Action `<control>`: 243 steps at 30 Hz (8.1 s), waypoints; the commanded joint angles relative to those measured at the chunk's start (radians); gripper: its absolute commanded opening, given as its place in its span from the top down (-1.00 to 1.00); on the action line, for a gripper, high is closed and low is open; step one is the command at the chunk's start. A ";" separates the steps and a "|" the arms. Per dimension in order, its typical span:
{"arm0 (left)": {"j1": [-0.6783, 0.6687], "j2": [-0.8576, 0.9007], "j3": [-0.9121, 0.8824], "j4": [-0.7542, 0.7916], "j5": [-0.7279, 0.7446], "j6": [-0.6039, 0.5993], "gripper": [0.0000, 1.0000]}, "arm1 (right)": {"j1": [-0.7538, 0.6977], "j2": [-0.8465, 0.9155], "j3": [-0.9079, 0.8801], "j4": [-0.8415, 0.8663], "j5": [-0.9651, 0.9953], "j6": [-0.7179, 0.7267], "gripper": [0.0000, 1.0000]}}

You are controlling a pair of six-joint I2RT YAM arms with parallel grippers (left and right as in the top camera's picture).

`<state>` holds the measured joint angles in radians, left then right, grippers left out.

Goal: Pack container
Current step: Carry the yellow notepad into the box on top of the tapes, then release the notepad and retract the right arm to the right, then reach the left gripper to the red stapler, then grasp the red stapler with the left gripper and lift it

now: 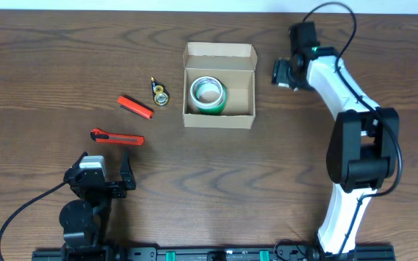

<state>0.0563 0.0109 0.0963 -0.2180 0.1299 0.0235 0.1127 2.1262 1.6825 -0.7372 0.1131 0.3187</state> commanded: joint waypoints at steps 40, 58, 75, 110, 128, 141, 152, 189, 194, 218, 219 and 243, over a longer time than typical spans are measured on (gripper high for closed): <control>0.004 -0.006 -0.028 -0.005 -0.007 0.007 -0.91 | 0.524 0.031 0.227 -0.201 0.070 0.339 -0.42; 0.004 -0.006 -0.028 -0.005 -0.007 0.007 -0.91 | 0.520 0.070 0.227 -0.172 0.123 0.328 -0.48; 0.004 -0.006 -0.028 -0.005 -0.007 0.007 -0.91 | 0.516 0.020 0.230 -0.194 0.096 0.312 -0.93; 0.004 -0.006 -0.028 0.015 -0.007 0.007 -0.91 | 0.386 -0.726 0.230 -0.764 -0.024 -0.034 -0.98; 0.002 0.139 0.320 -0.161 0.245 -0.240 -0.91 | 0.386 -0.726 0.230 -0.771 -0.024 -0.036 -0.99; 0.002 0.785 0.791 -0.422 0.109 -0.245 -0.91 | 0.386 -0.726 0.230 -0.771 -0.024 -0.036 -0.99; 0.002 1.367 1.014 -0.407 0.081 -0.561 -0.91 | 0.386 -0.726 0.230 -0.771 -0.024 -0.035 -0.98; -0.050 1.769 1.206 -0.408 -0.089 -1.180 -0.93 | 0.386 -0.726 0.230 -0.771 -0.024 -0.035 -0.99; -0.063 1.865 1.307 -0.467 -0.085 -1.160 -0.93 | 0.386 -0.726 0.230 -0.771 -0.024 -0.036 -0.99; -0.085 2.033 1.371 -0.483 -0.075 -1.146 -0.78 | 0.386 -0.726 0.230 -0.771 -0.024 -0.035 -0.98; -0.085 2.033 1.371 -0.484 -0.085 -1.146 -0.78 | 0.386 -0.726 0.230 -0.771 -0.024 -0.035 -0.99; -0.083 2.095 1.372 -0.476 -0.058 -1.167 -0.61 | 0.386 -0.726 0.230 -0.771 -0.024 -0.035 -0.98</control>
<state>-0.0273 2.0727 1.4490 -0.6918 0.0692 -1.1297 0.5068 1.3998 1.9110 -1.5063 0.0853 0.2989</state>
